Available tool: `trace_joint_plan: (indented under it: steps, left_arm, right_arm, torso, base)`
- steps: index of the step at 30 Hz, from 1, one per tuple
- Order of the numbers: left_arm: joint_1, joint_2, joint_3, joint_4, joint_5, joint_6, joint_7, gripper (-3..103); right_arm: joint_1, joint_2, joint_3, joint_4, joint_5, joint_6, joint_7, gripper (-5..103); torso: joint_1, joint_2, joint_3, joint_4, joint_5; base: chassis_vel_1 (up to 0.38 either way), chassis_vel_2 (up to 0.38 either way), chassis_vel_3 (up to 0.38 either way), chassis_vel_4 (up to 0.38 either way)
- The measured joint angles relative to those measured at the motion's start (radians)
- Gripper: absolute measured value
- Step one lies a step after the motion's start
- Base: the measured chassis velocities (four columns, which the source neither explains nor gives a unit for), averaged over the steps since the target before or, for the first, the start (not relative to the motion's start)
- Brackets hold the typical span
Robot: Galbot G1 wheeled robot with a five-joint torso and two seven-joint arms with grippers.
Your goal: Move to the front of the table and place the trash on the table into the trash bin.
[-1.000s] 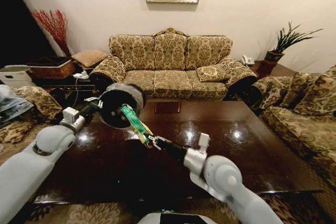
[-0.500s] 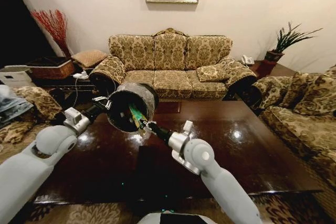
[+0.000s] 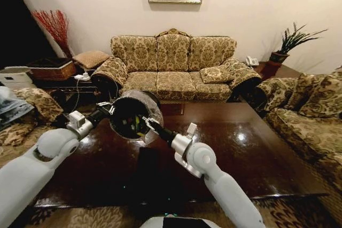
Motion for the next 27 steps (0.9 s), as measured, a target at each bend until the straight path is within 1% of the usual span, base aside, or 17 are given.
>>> trace_joint_plan:
  steps: [4,5,6,7,8,13,14,15,16,17,18,19,21,22,23,25,27]
  left_arm:
    - [-0.004,0.01,-0.01,0.0,-0.024,0.067,-0.044,0]
    - [-0.004,0.01,-0.01,0.0,-0.024,0.067,-0.044,0]
    - [-0.006,0.015,-0.014,-0.001,-0.031,0.097,-0.072,0]
    - [-0.006,0.017,-0.016,-0.001,-0.035,0.11,-0.081,0]
    - [-0.011,0.027,-0.028,-0.001,-0.062,0.189,-0.128,0]
    - [-0.022,0.039,-0.049,0.009,-0.135,0.313,-0.186,0]
    - [-0.026,0.047,-0.065,0.018,-0.187,0.367,-0.211,0]
    - [-0.022,0.061,-0.095,0.026,-0.26,0.426,-0.252,0]
    - [-0.022,0.061,-0.095,0.026,-0.26,0.426,-0.252,0]
    - [-0.01,0.075,-0.129,0.027,-0.315,0.457,-0.273,0]
    - [0.002,0.098,-0.176,0.035,-0.374,0.491,-0.283,0]
    - [0.002,0.098,-0.176,0.035,-0.374,0.491,-0.283,0]
    - [0.01,0.141,-0.244,0.073,-0.456,0.519,-0.281,0]
    - [0.011,0.146,-0.257,0.08,-0.476,0.522,-0.281,0]
    - [0.011,0.146,-0.257,0.08,-0.476,0.522,-0.281,0]
    - [0.02,0.135,-0.312,0.091,-0.57,0.548,-0.283,0]
    - [0.037,0.105,-0.343,0.082,-0.587,0.553,-0.291,0]
  right_arm:
    - [-0.062,-0.065,0.046,0.014,-0.202,0.028,-0.283,74]
    - [-0.062,-0.065,0.046,0.014,-0.202,0.028,-0.283,74]
    - [-0.083,-0.084,0.077,-0.003,-0.324,0.076,-0.438,80]
    - [-0.088,-0.09,0.088,-0.01,-0.361,0.093,-0.486,85]
    - [-0.108,-0.11,0.151,-0.043,-0.52,0.197,-0.702,90]
    - [-0.14,-0.129,0.239,-0.033,-0.63,0.291,-0.789,100]
    - [-0.168,-0.131,0.295,-0.006,-0.665,0.329,-0.778,100]
    - [-0.21,-0.136,0.373,0.033,-0.727,0.354,-0.691,100]
    - [-0.21,-0.136,0.373,0.033,-0.727,0.354,-0.691,100]
    - [-0.247,-0.151,0.428,0.06,-0.779,0.351,-0.601,100]
    - [-0.317,-0.186,0.534,0.106,-0.848,0.279,-0.471,100]
    - [-0.317,-0.186,0.534,0.106,-0.848,0.279,-0.471,100]
    - [-0.421,-0.224,0.685,0.143,-0.869,0.171,-0.235,100]
    - [-0.432,-0.225,0.713,0.144,-0.856,0.153,-0.178,100]
    - [-0.432,-0.225,0.713,0.144,-0.856,0.153,-0.178,100]
    - [-0.446,-0.199,0.783,0.131,-0.821,0.139,-0.026,100]
    - [-0.451,-0.177,0.804,0.117,-0.821,0.154,0.011,100]
  torso:
    - [0.0,0.0,0.0,-0.0001,0.0004]
    - [0.0,0.0,0.0,-0.0001,0.0004]
    - [0.0,0.0,0.0,-0.0002,0.0003]
    - [0.0,0.0,0.0,-0.0002,0.0003]
    - [0.0,0.0,0.0,0.0,0.0004]
    - [0.0,0.0,0.0,0.0002,0.0002]
    - [0.0,0.0,0.0,0.0002,0.0]
    - [0.0,0.0,0.0,0.0,-0.0002]
    - [0.0,0.0,0.0,0.0,-0.0002]
    - [0.0,0.0,0.0,0.0003,0.0002]
    - [0.0,0.0,0.0,0.0006,-0.0001]
    - [0.0,0.0,0.0,0.0006,-0.0001]
    - [0.0,0.0,0.0,-0.0006,0.0007]
    - [0.0,0.0,0.0,-0.0008,0.0008]
    - [0.0,0.0,0.0,-0.0008,0.0008]
    - [0.0,0.0,0.0,-0.0006,0.001]
    - [0.0,0.0,0.0,-0.0005,0.0007]
  base:
    - [0.0,0.0,0.0,0.0]
    - [0.0,0.0,0.0,0.0]
    - [0.0,0.0,0.0,0.0]
    - [0.0,0.0,0.0,0.0]
    - [0.0,0.0,0.0,0.0]
    - [0.0,0.0,0.0,0.0]
    - [0.0,0.0,0.0,0.0]
    - [0.0,0.0,0.0,0.0]
    - [0.0,0.0,0.0,0.0]
    - [0.0,0.0,0.0,0.0]
    - [0.0,0.0,0.0,0.0]
    - [0.0,0.0,0.0,0.0]
    - [0.0,0.0,0.0,0.0]
    - [0.0,0.0,0.0,0.0]
    - [0.0,0.0,0.0,0.0]
    - [0.0,0.0,0.0,0.0]
    - [0.0,0.0,0.0,0.0]
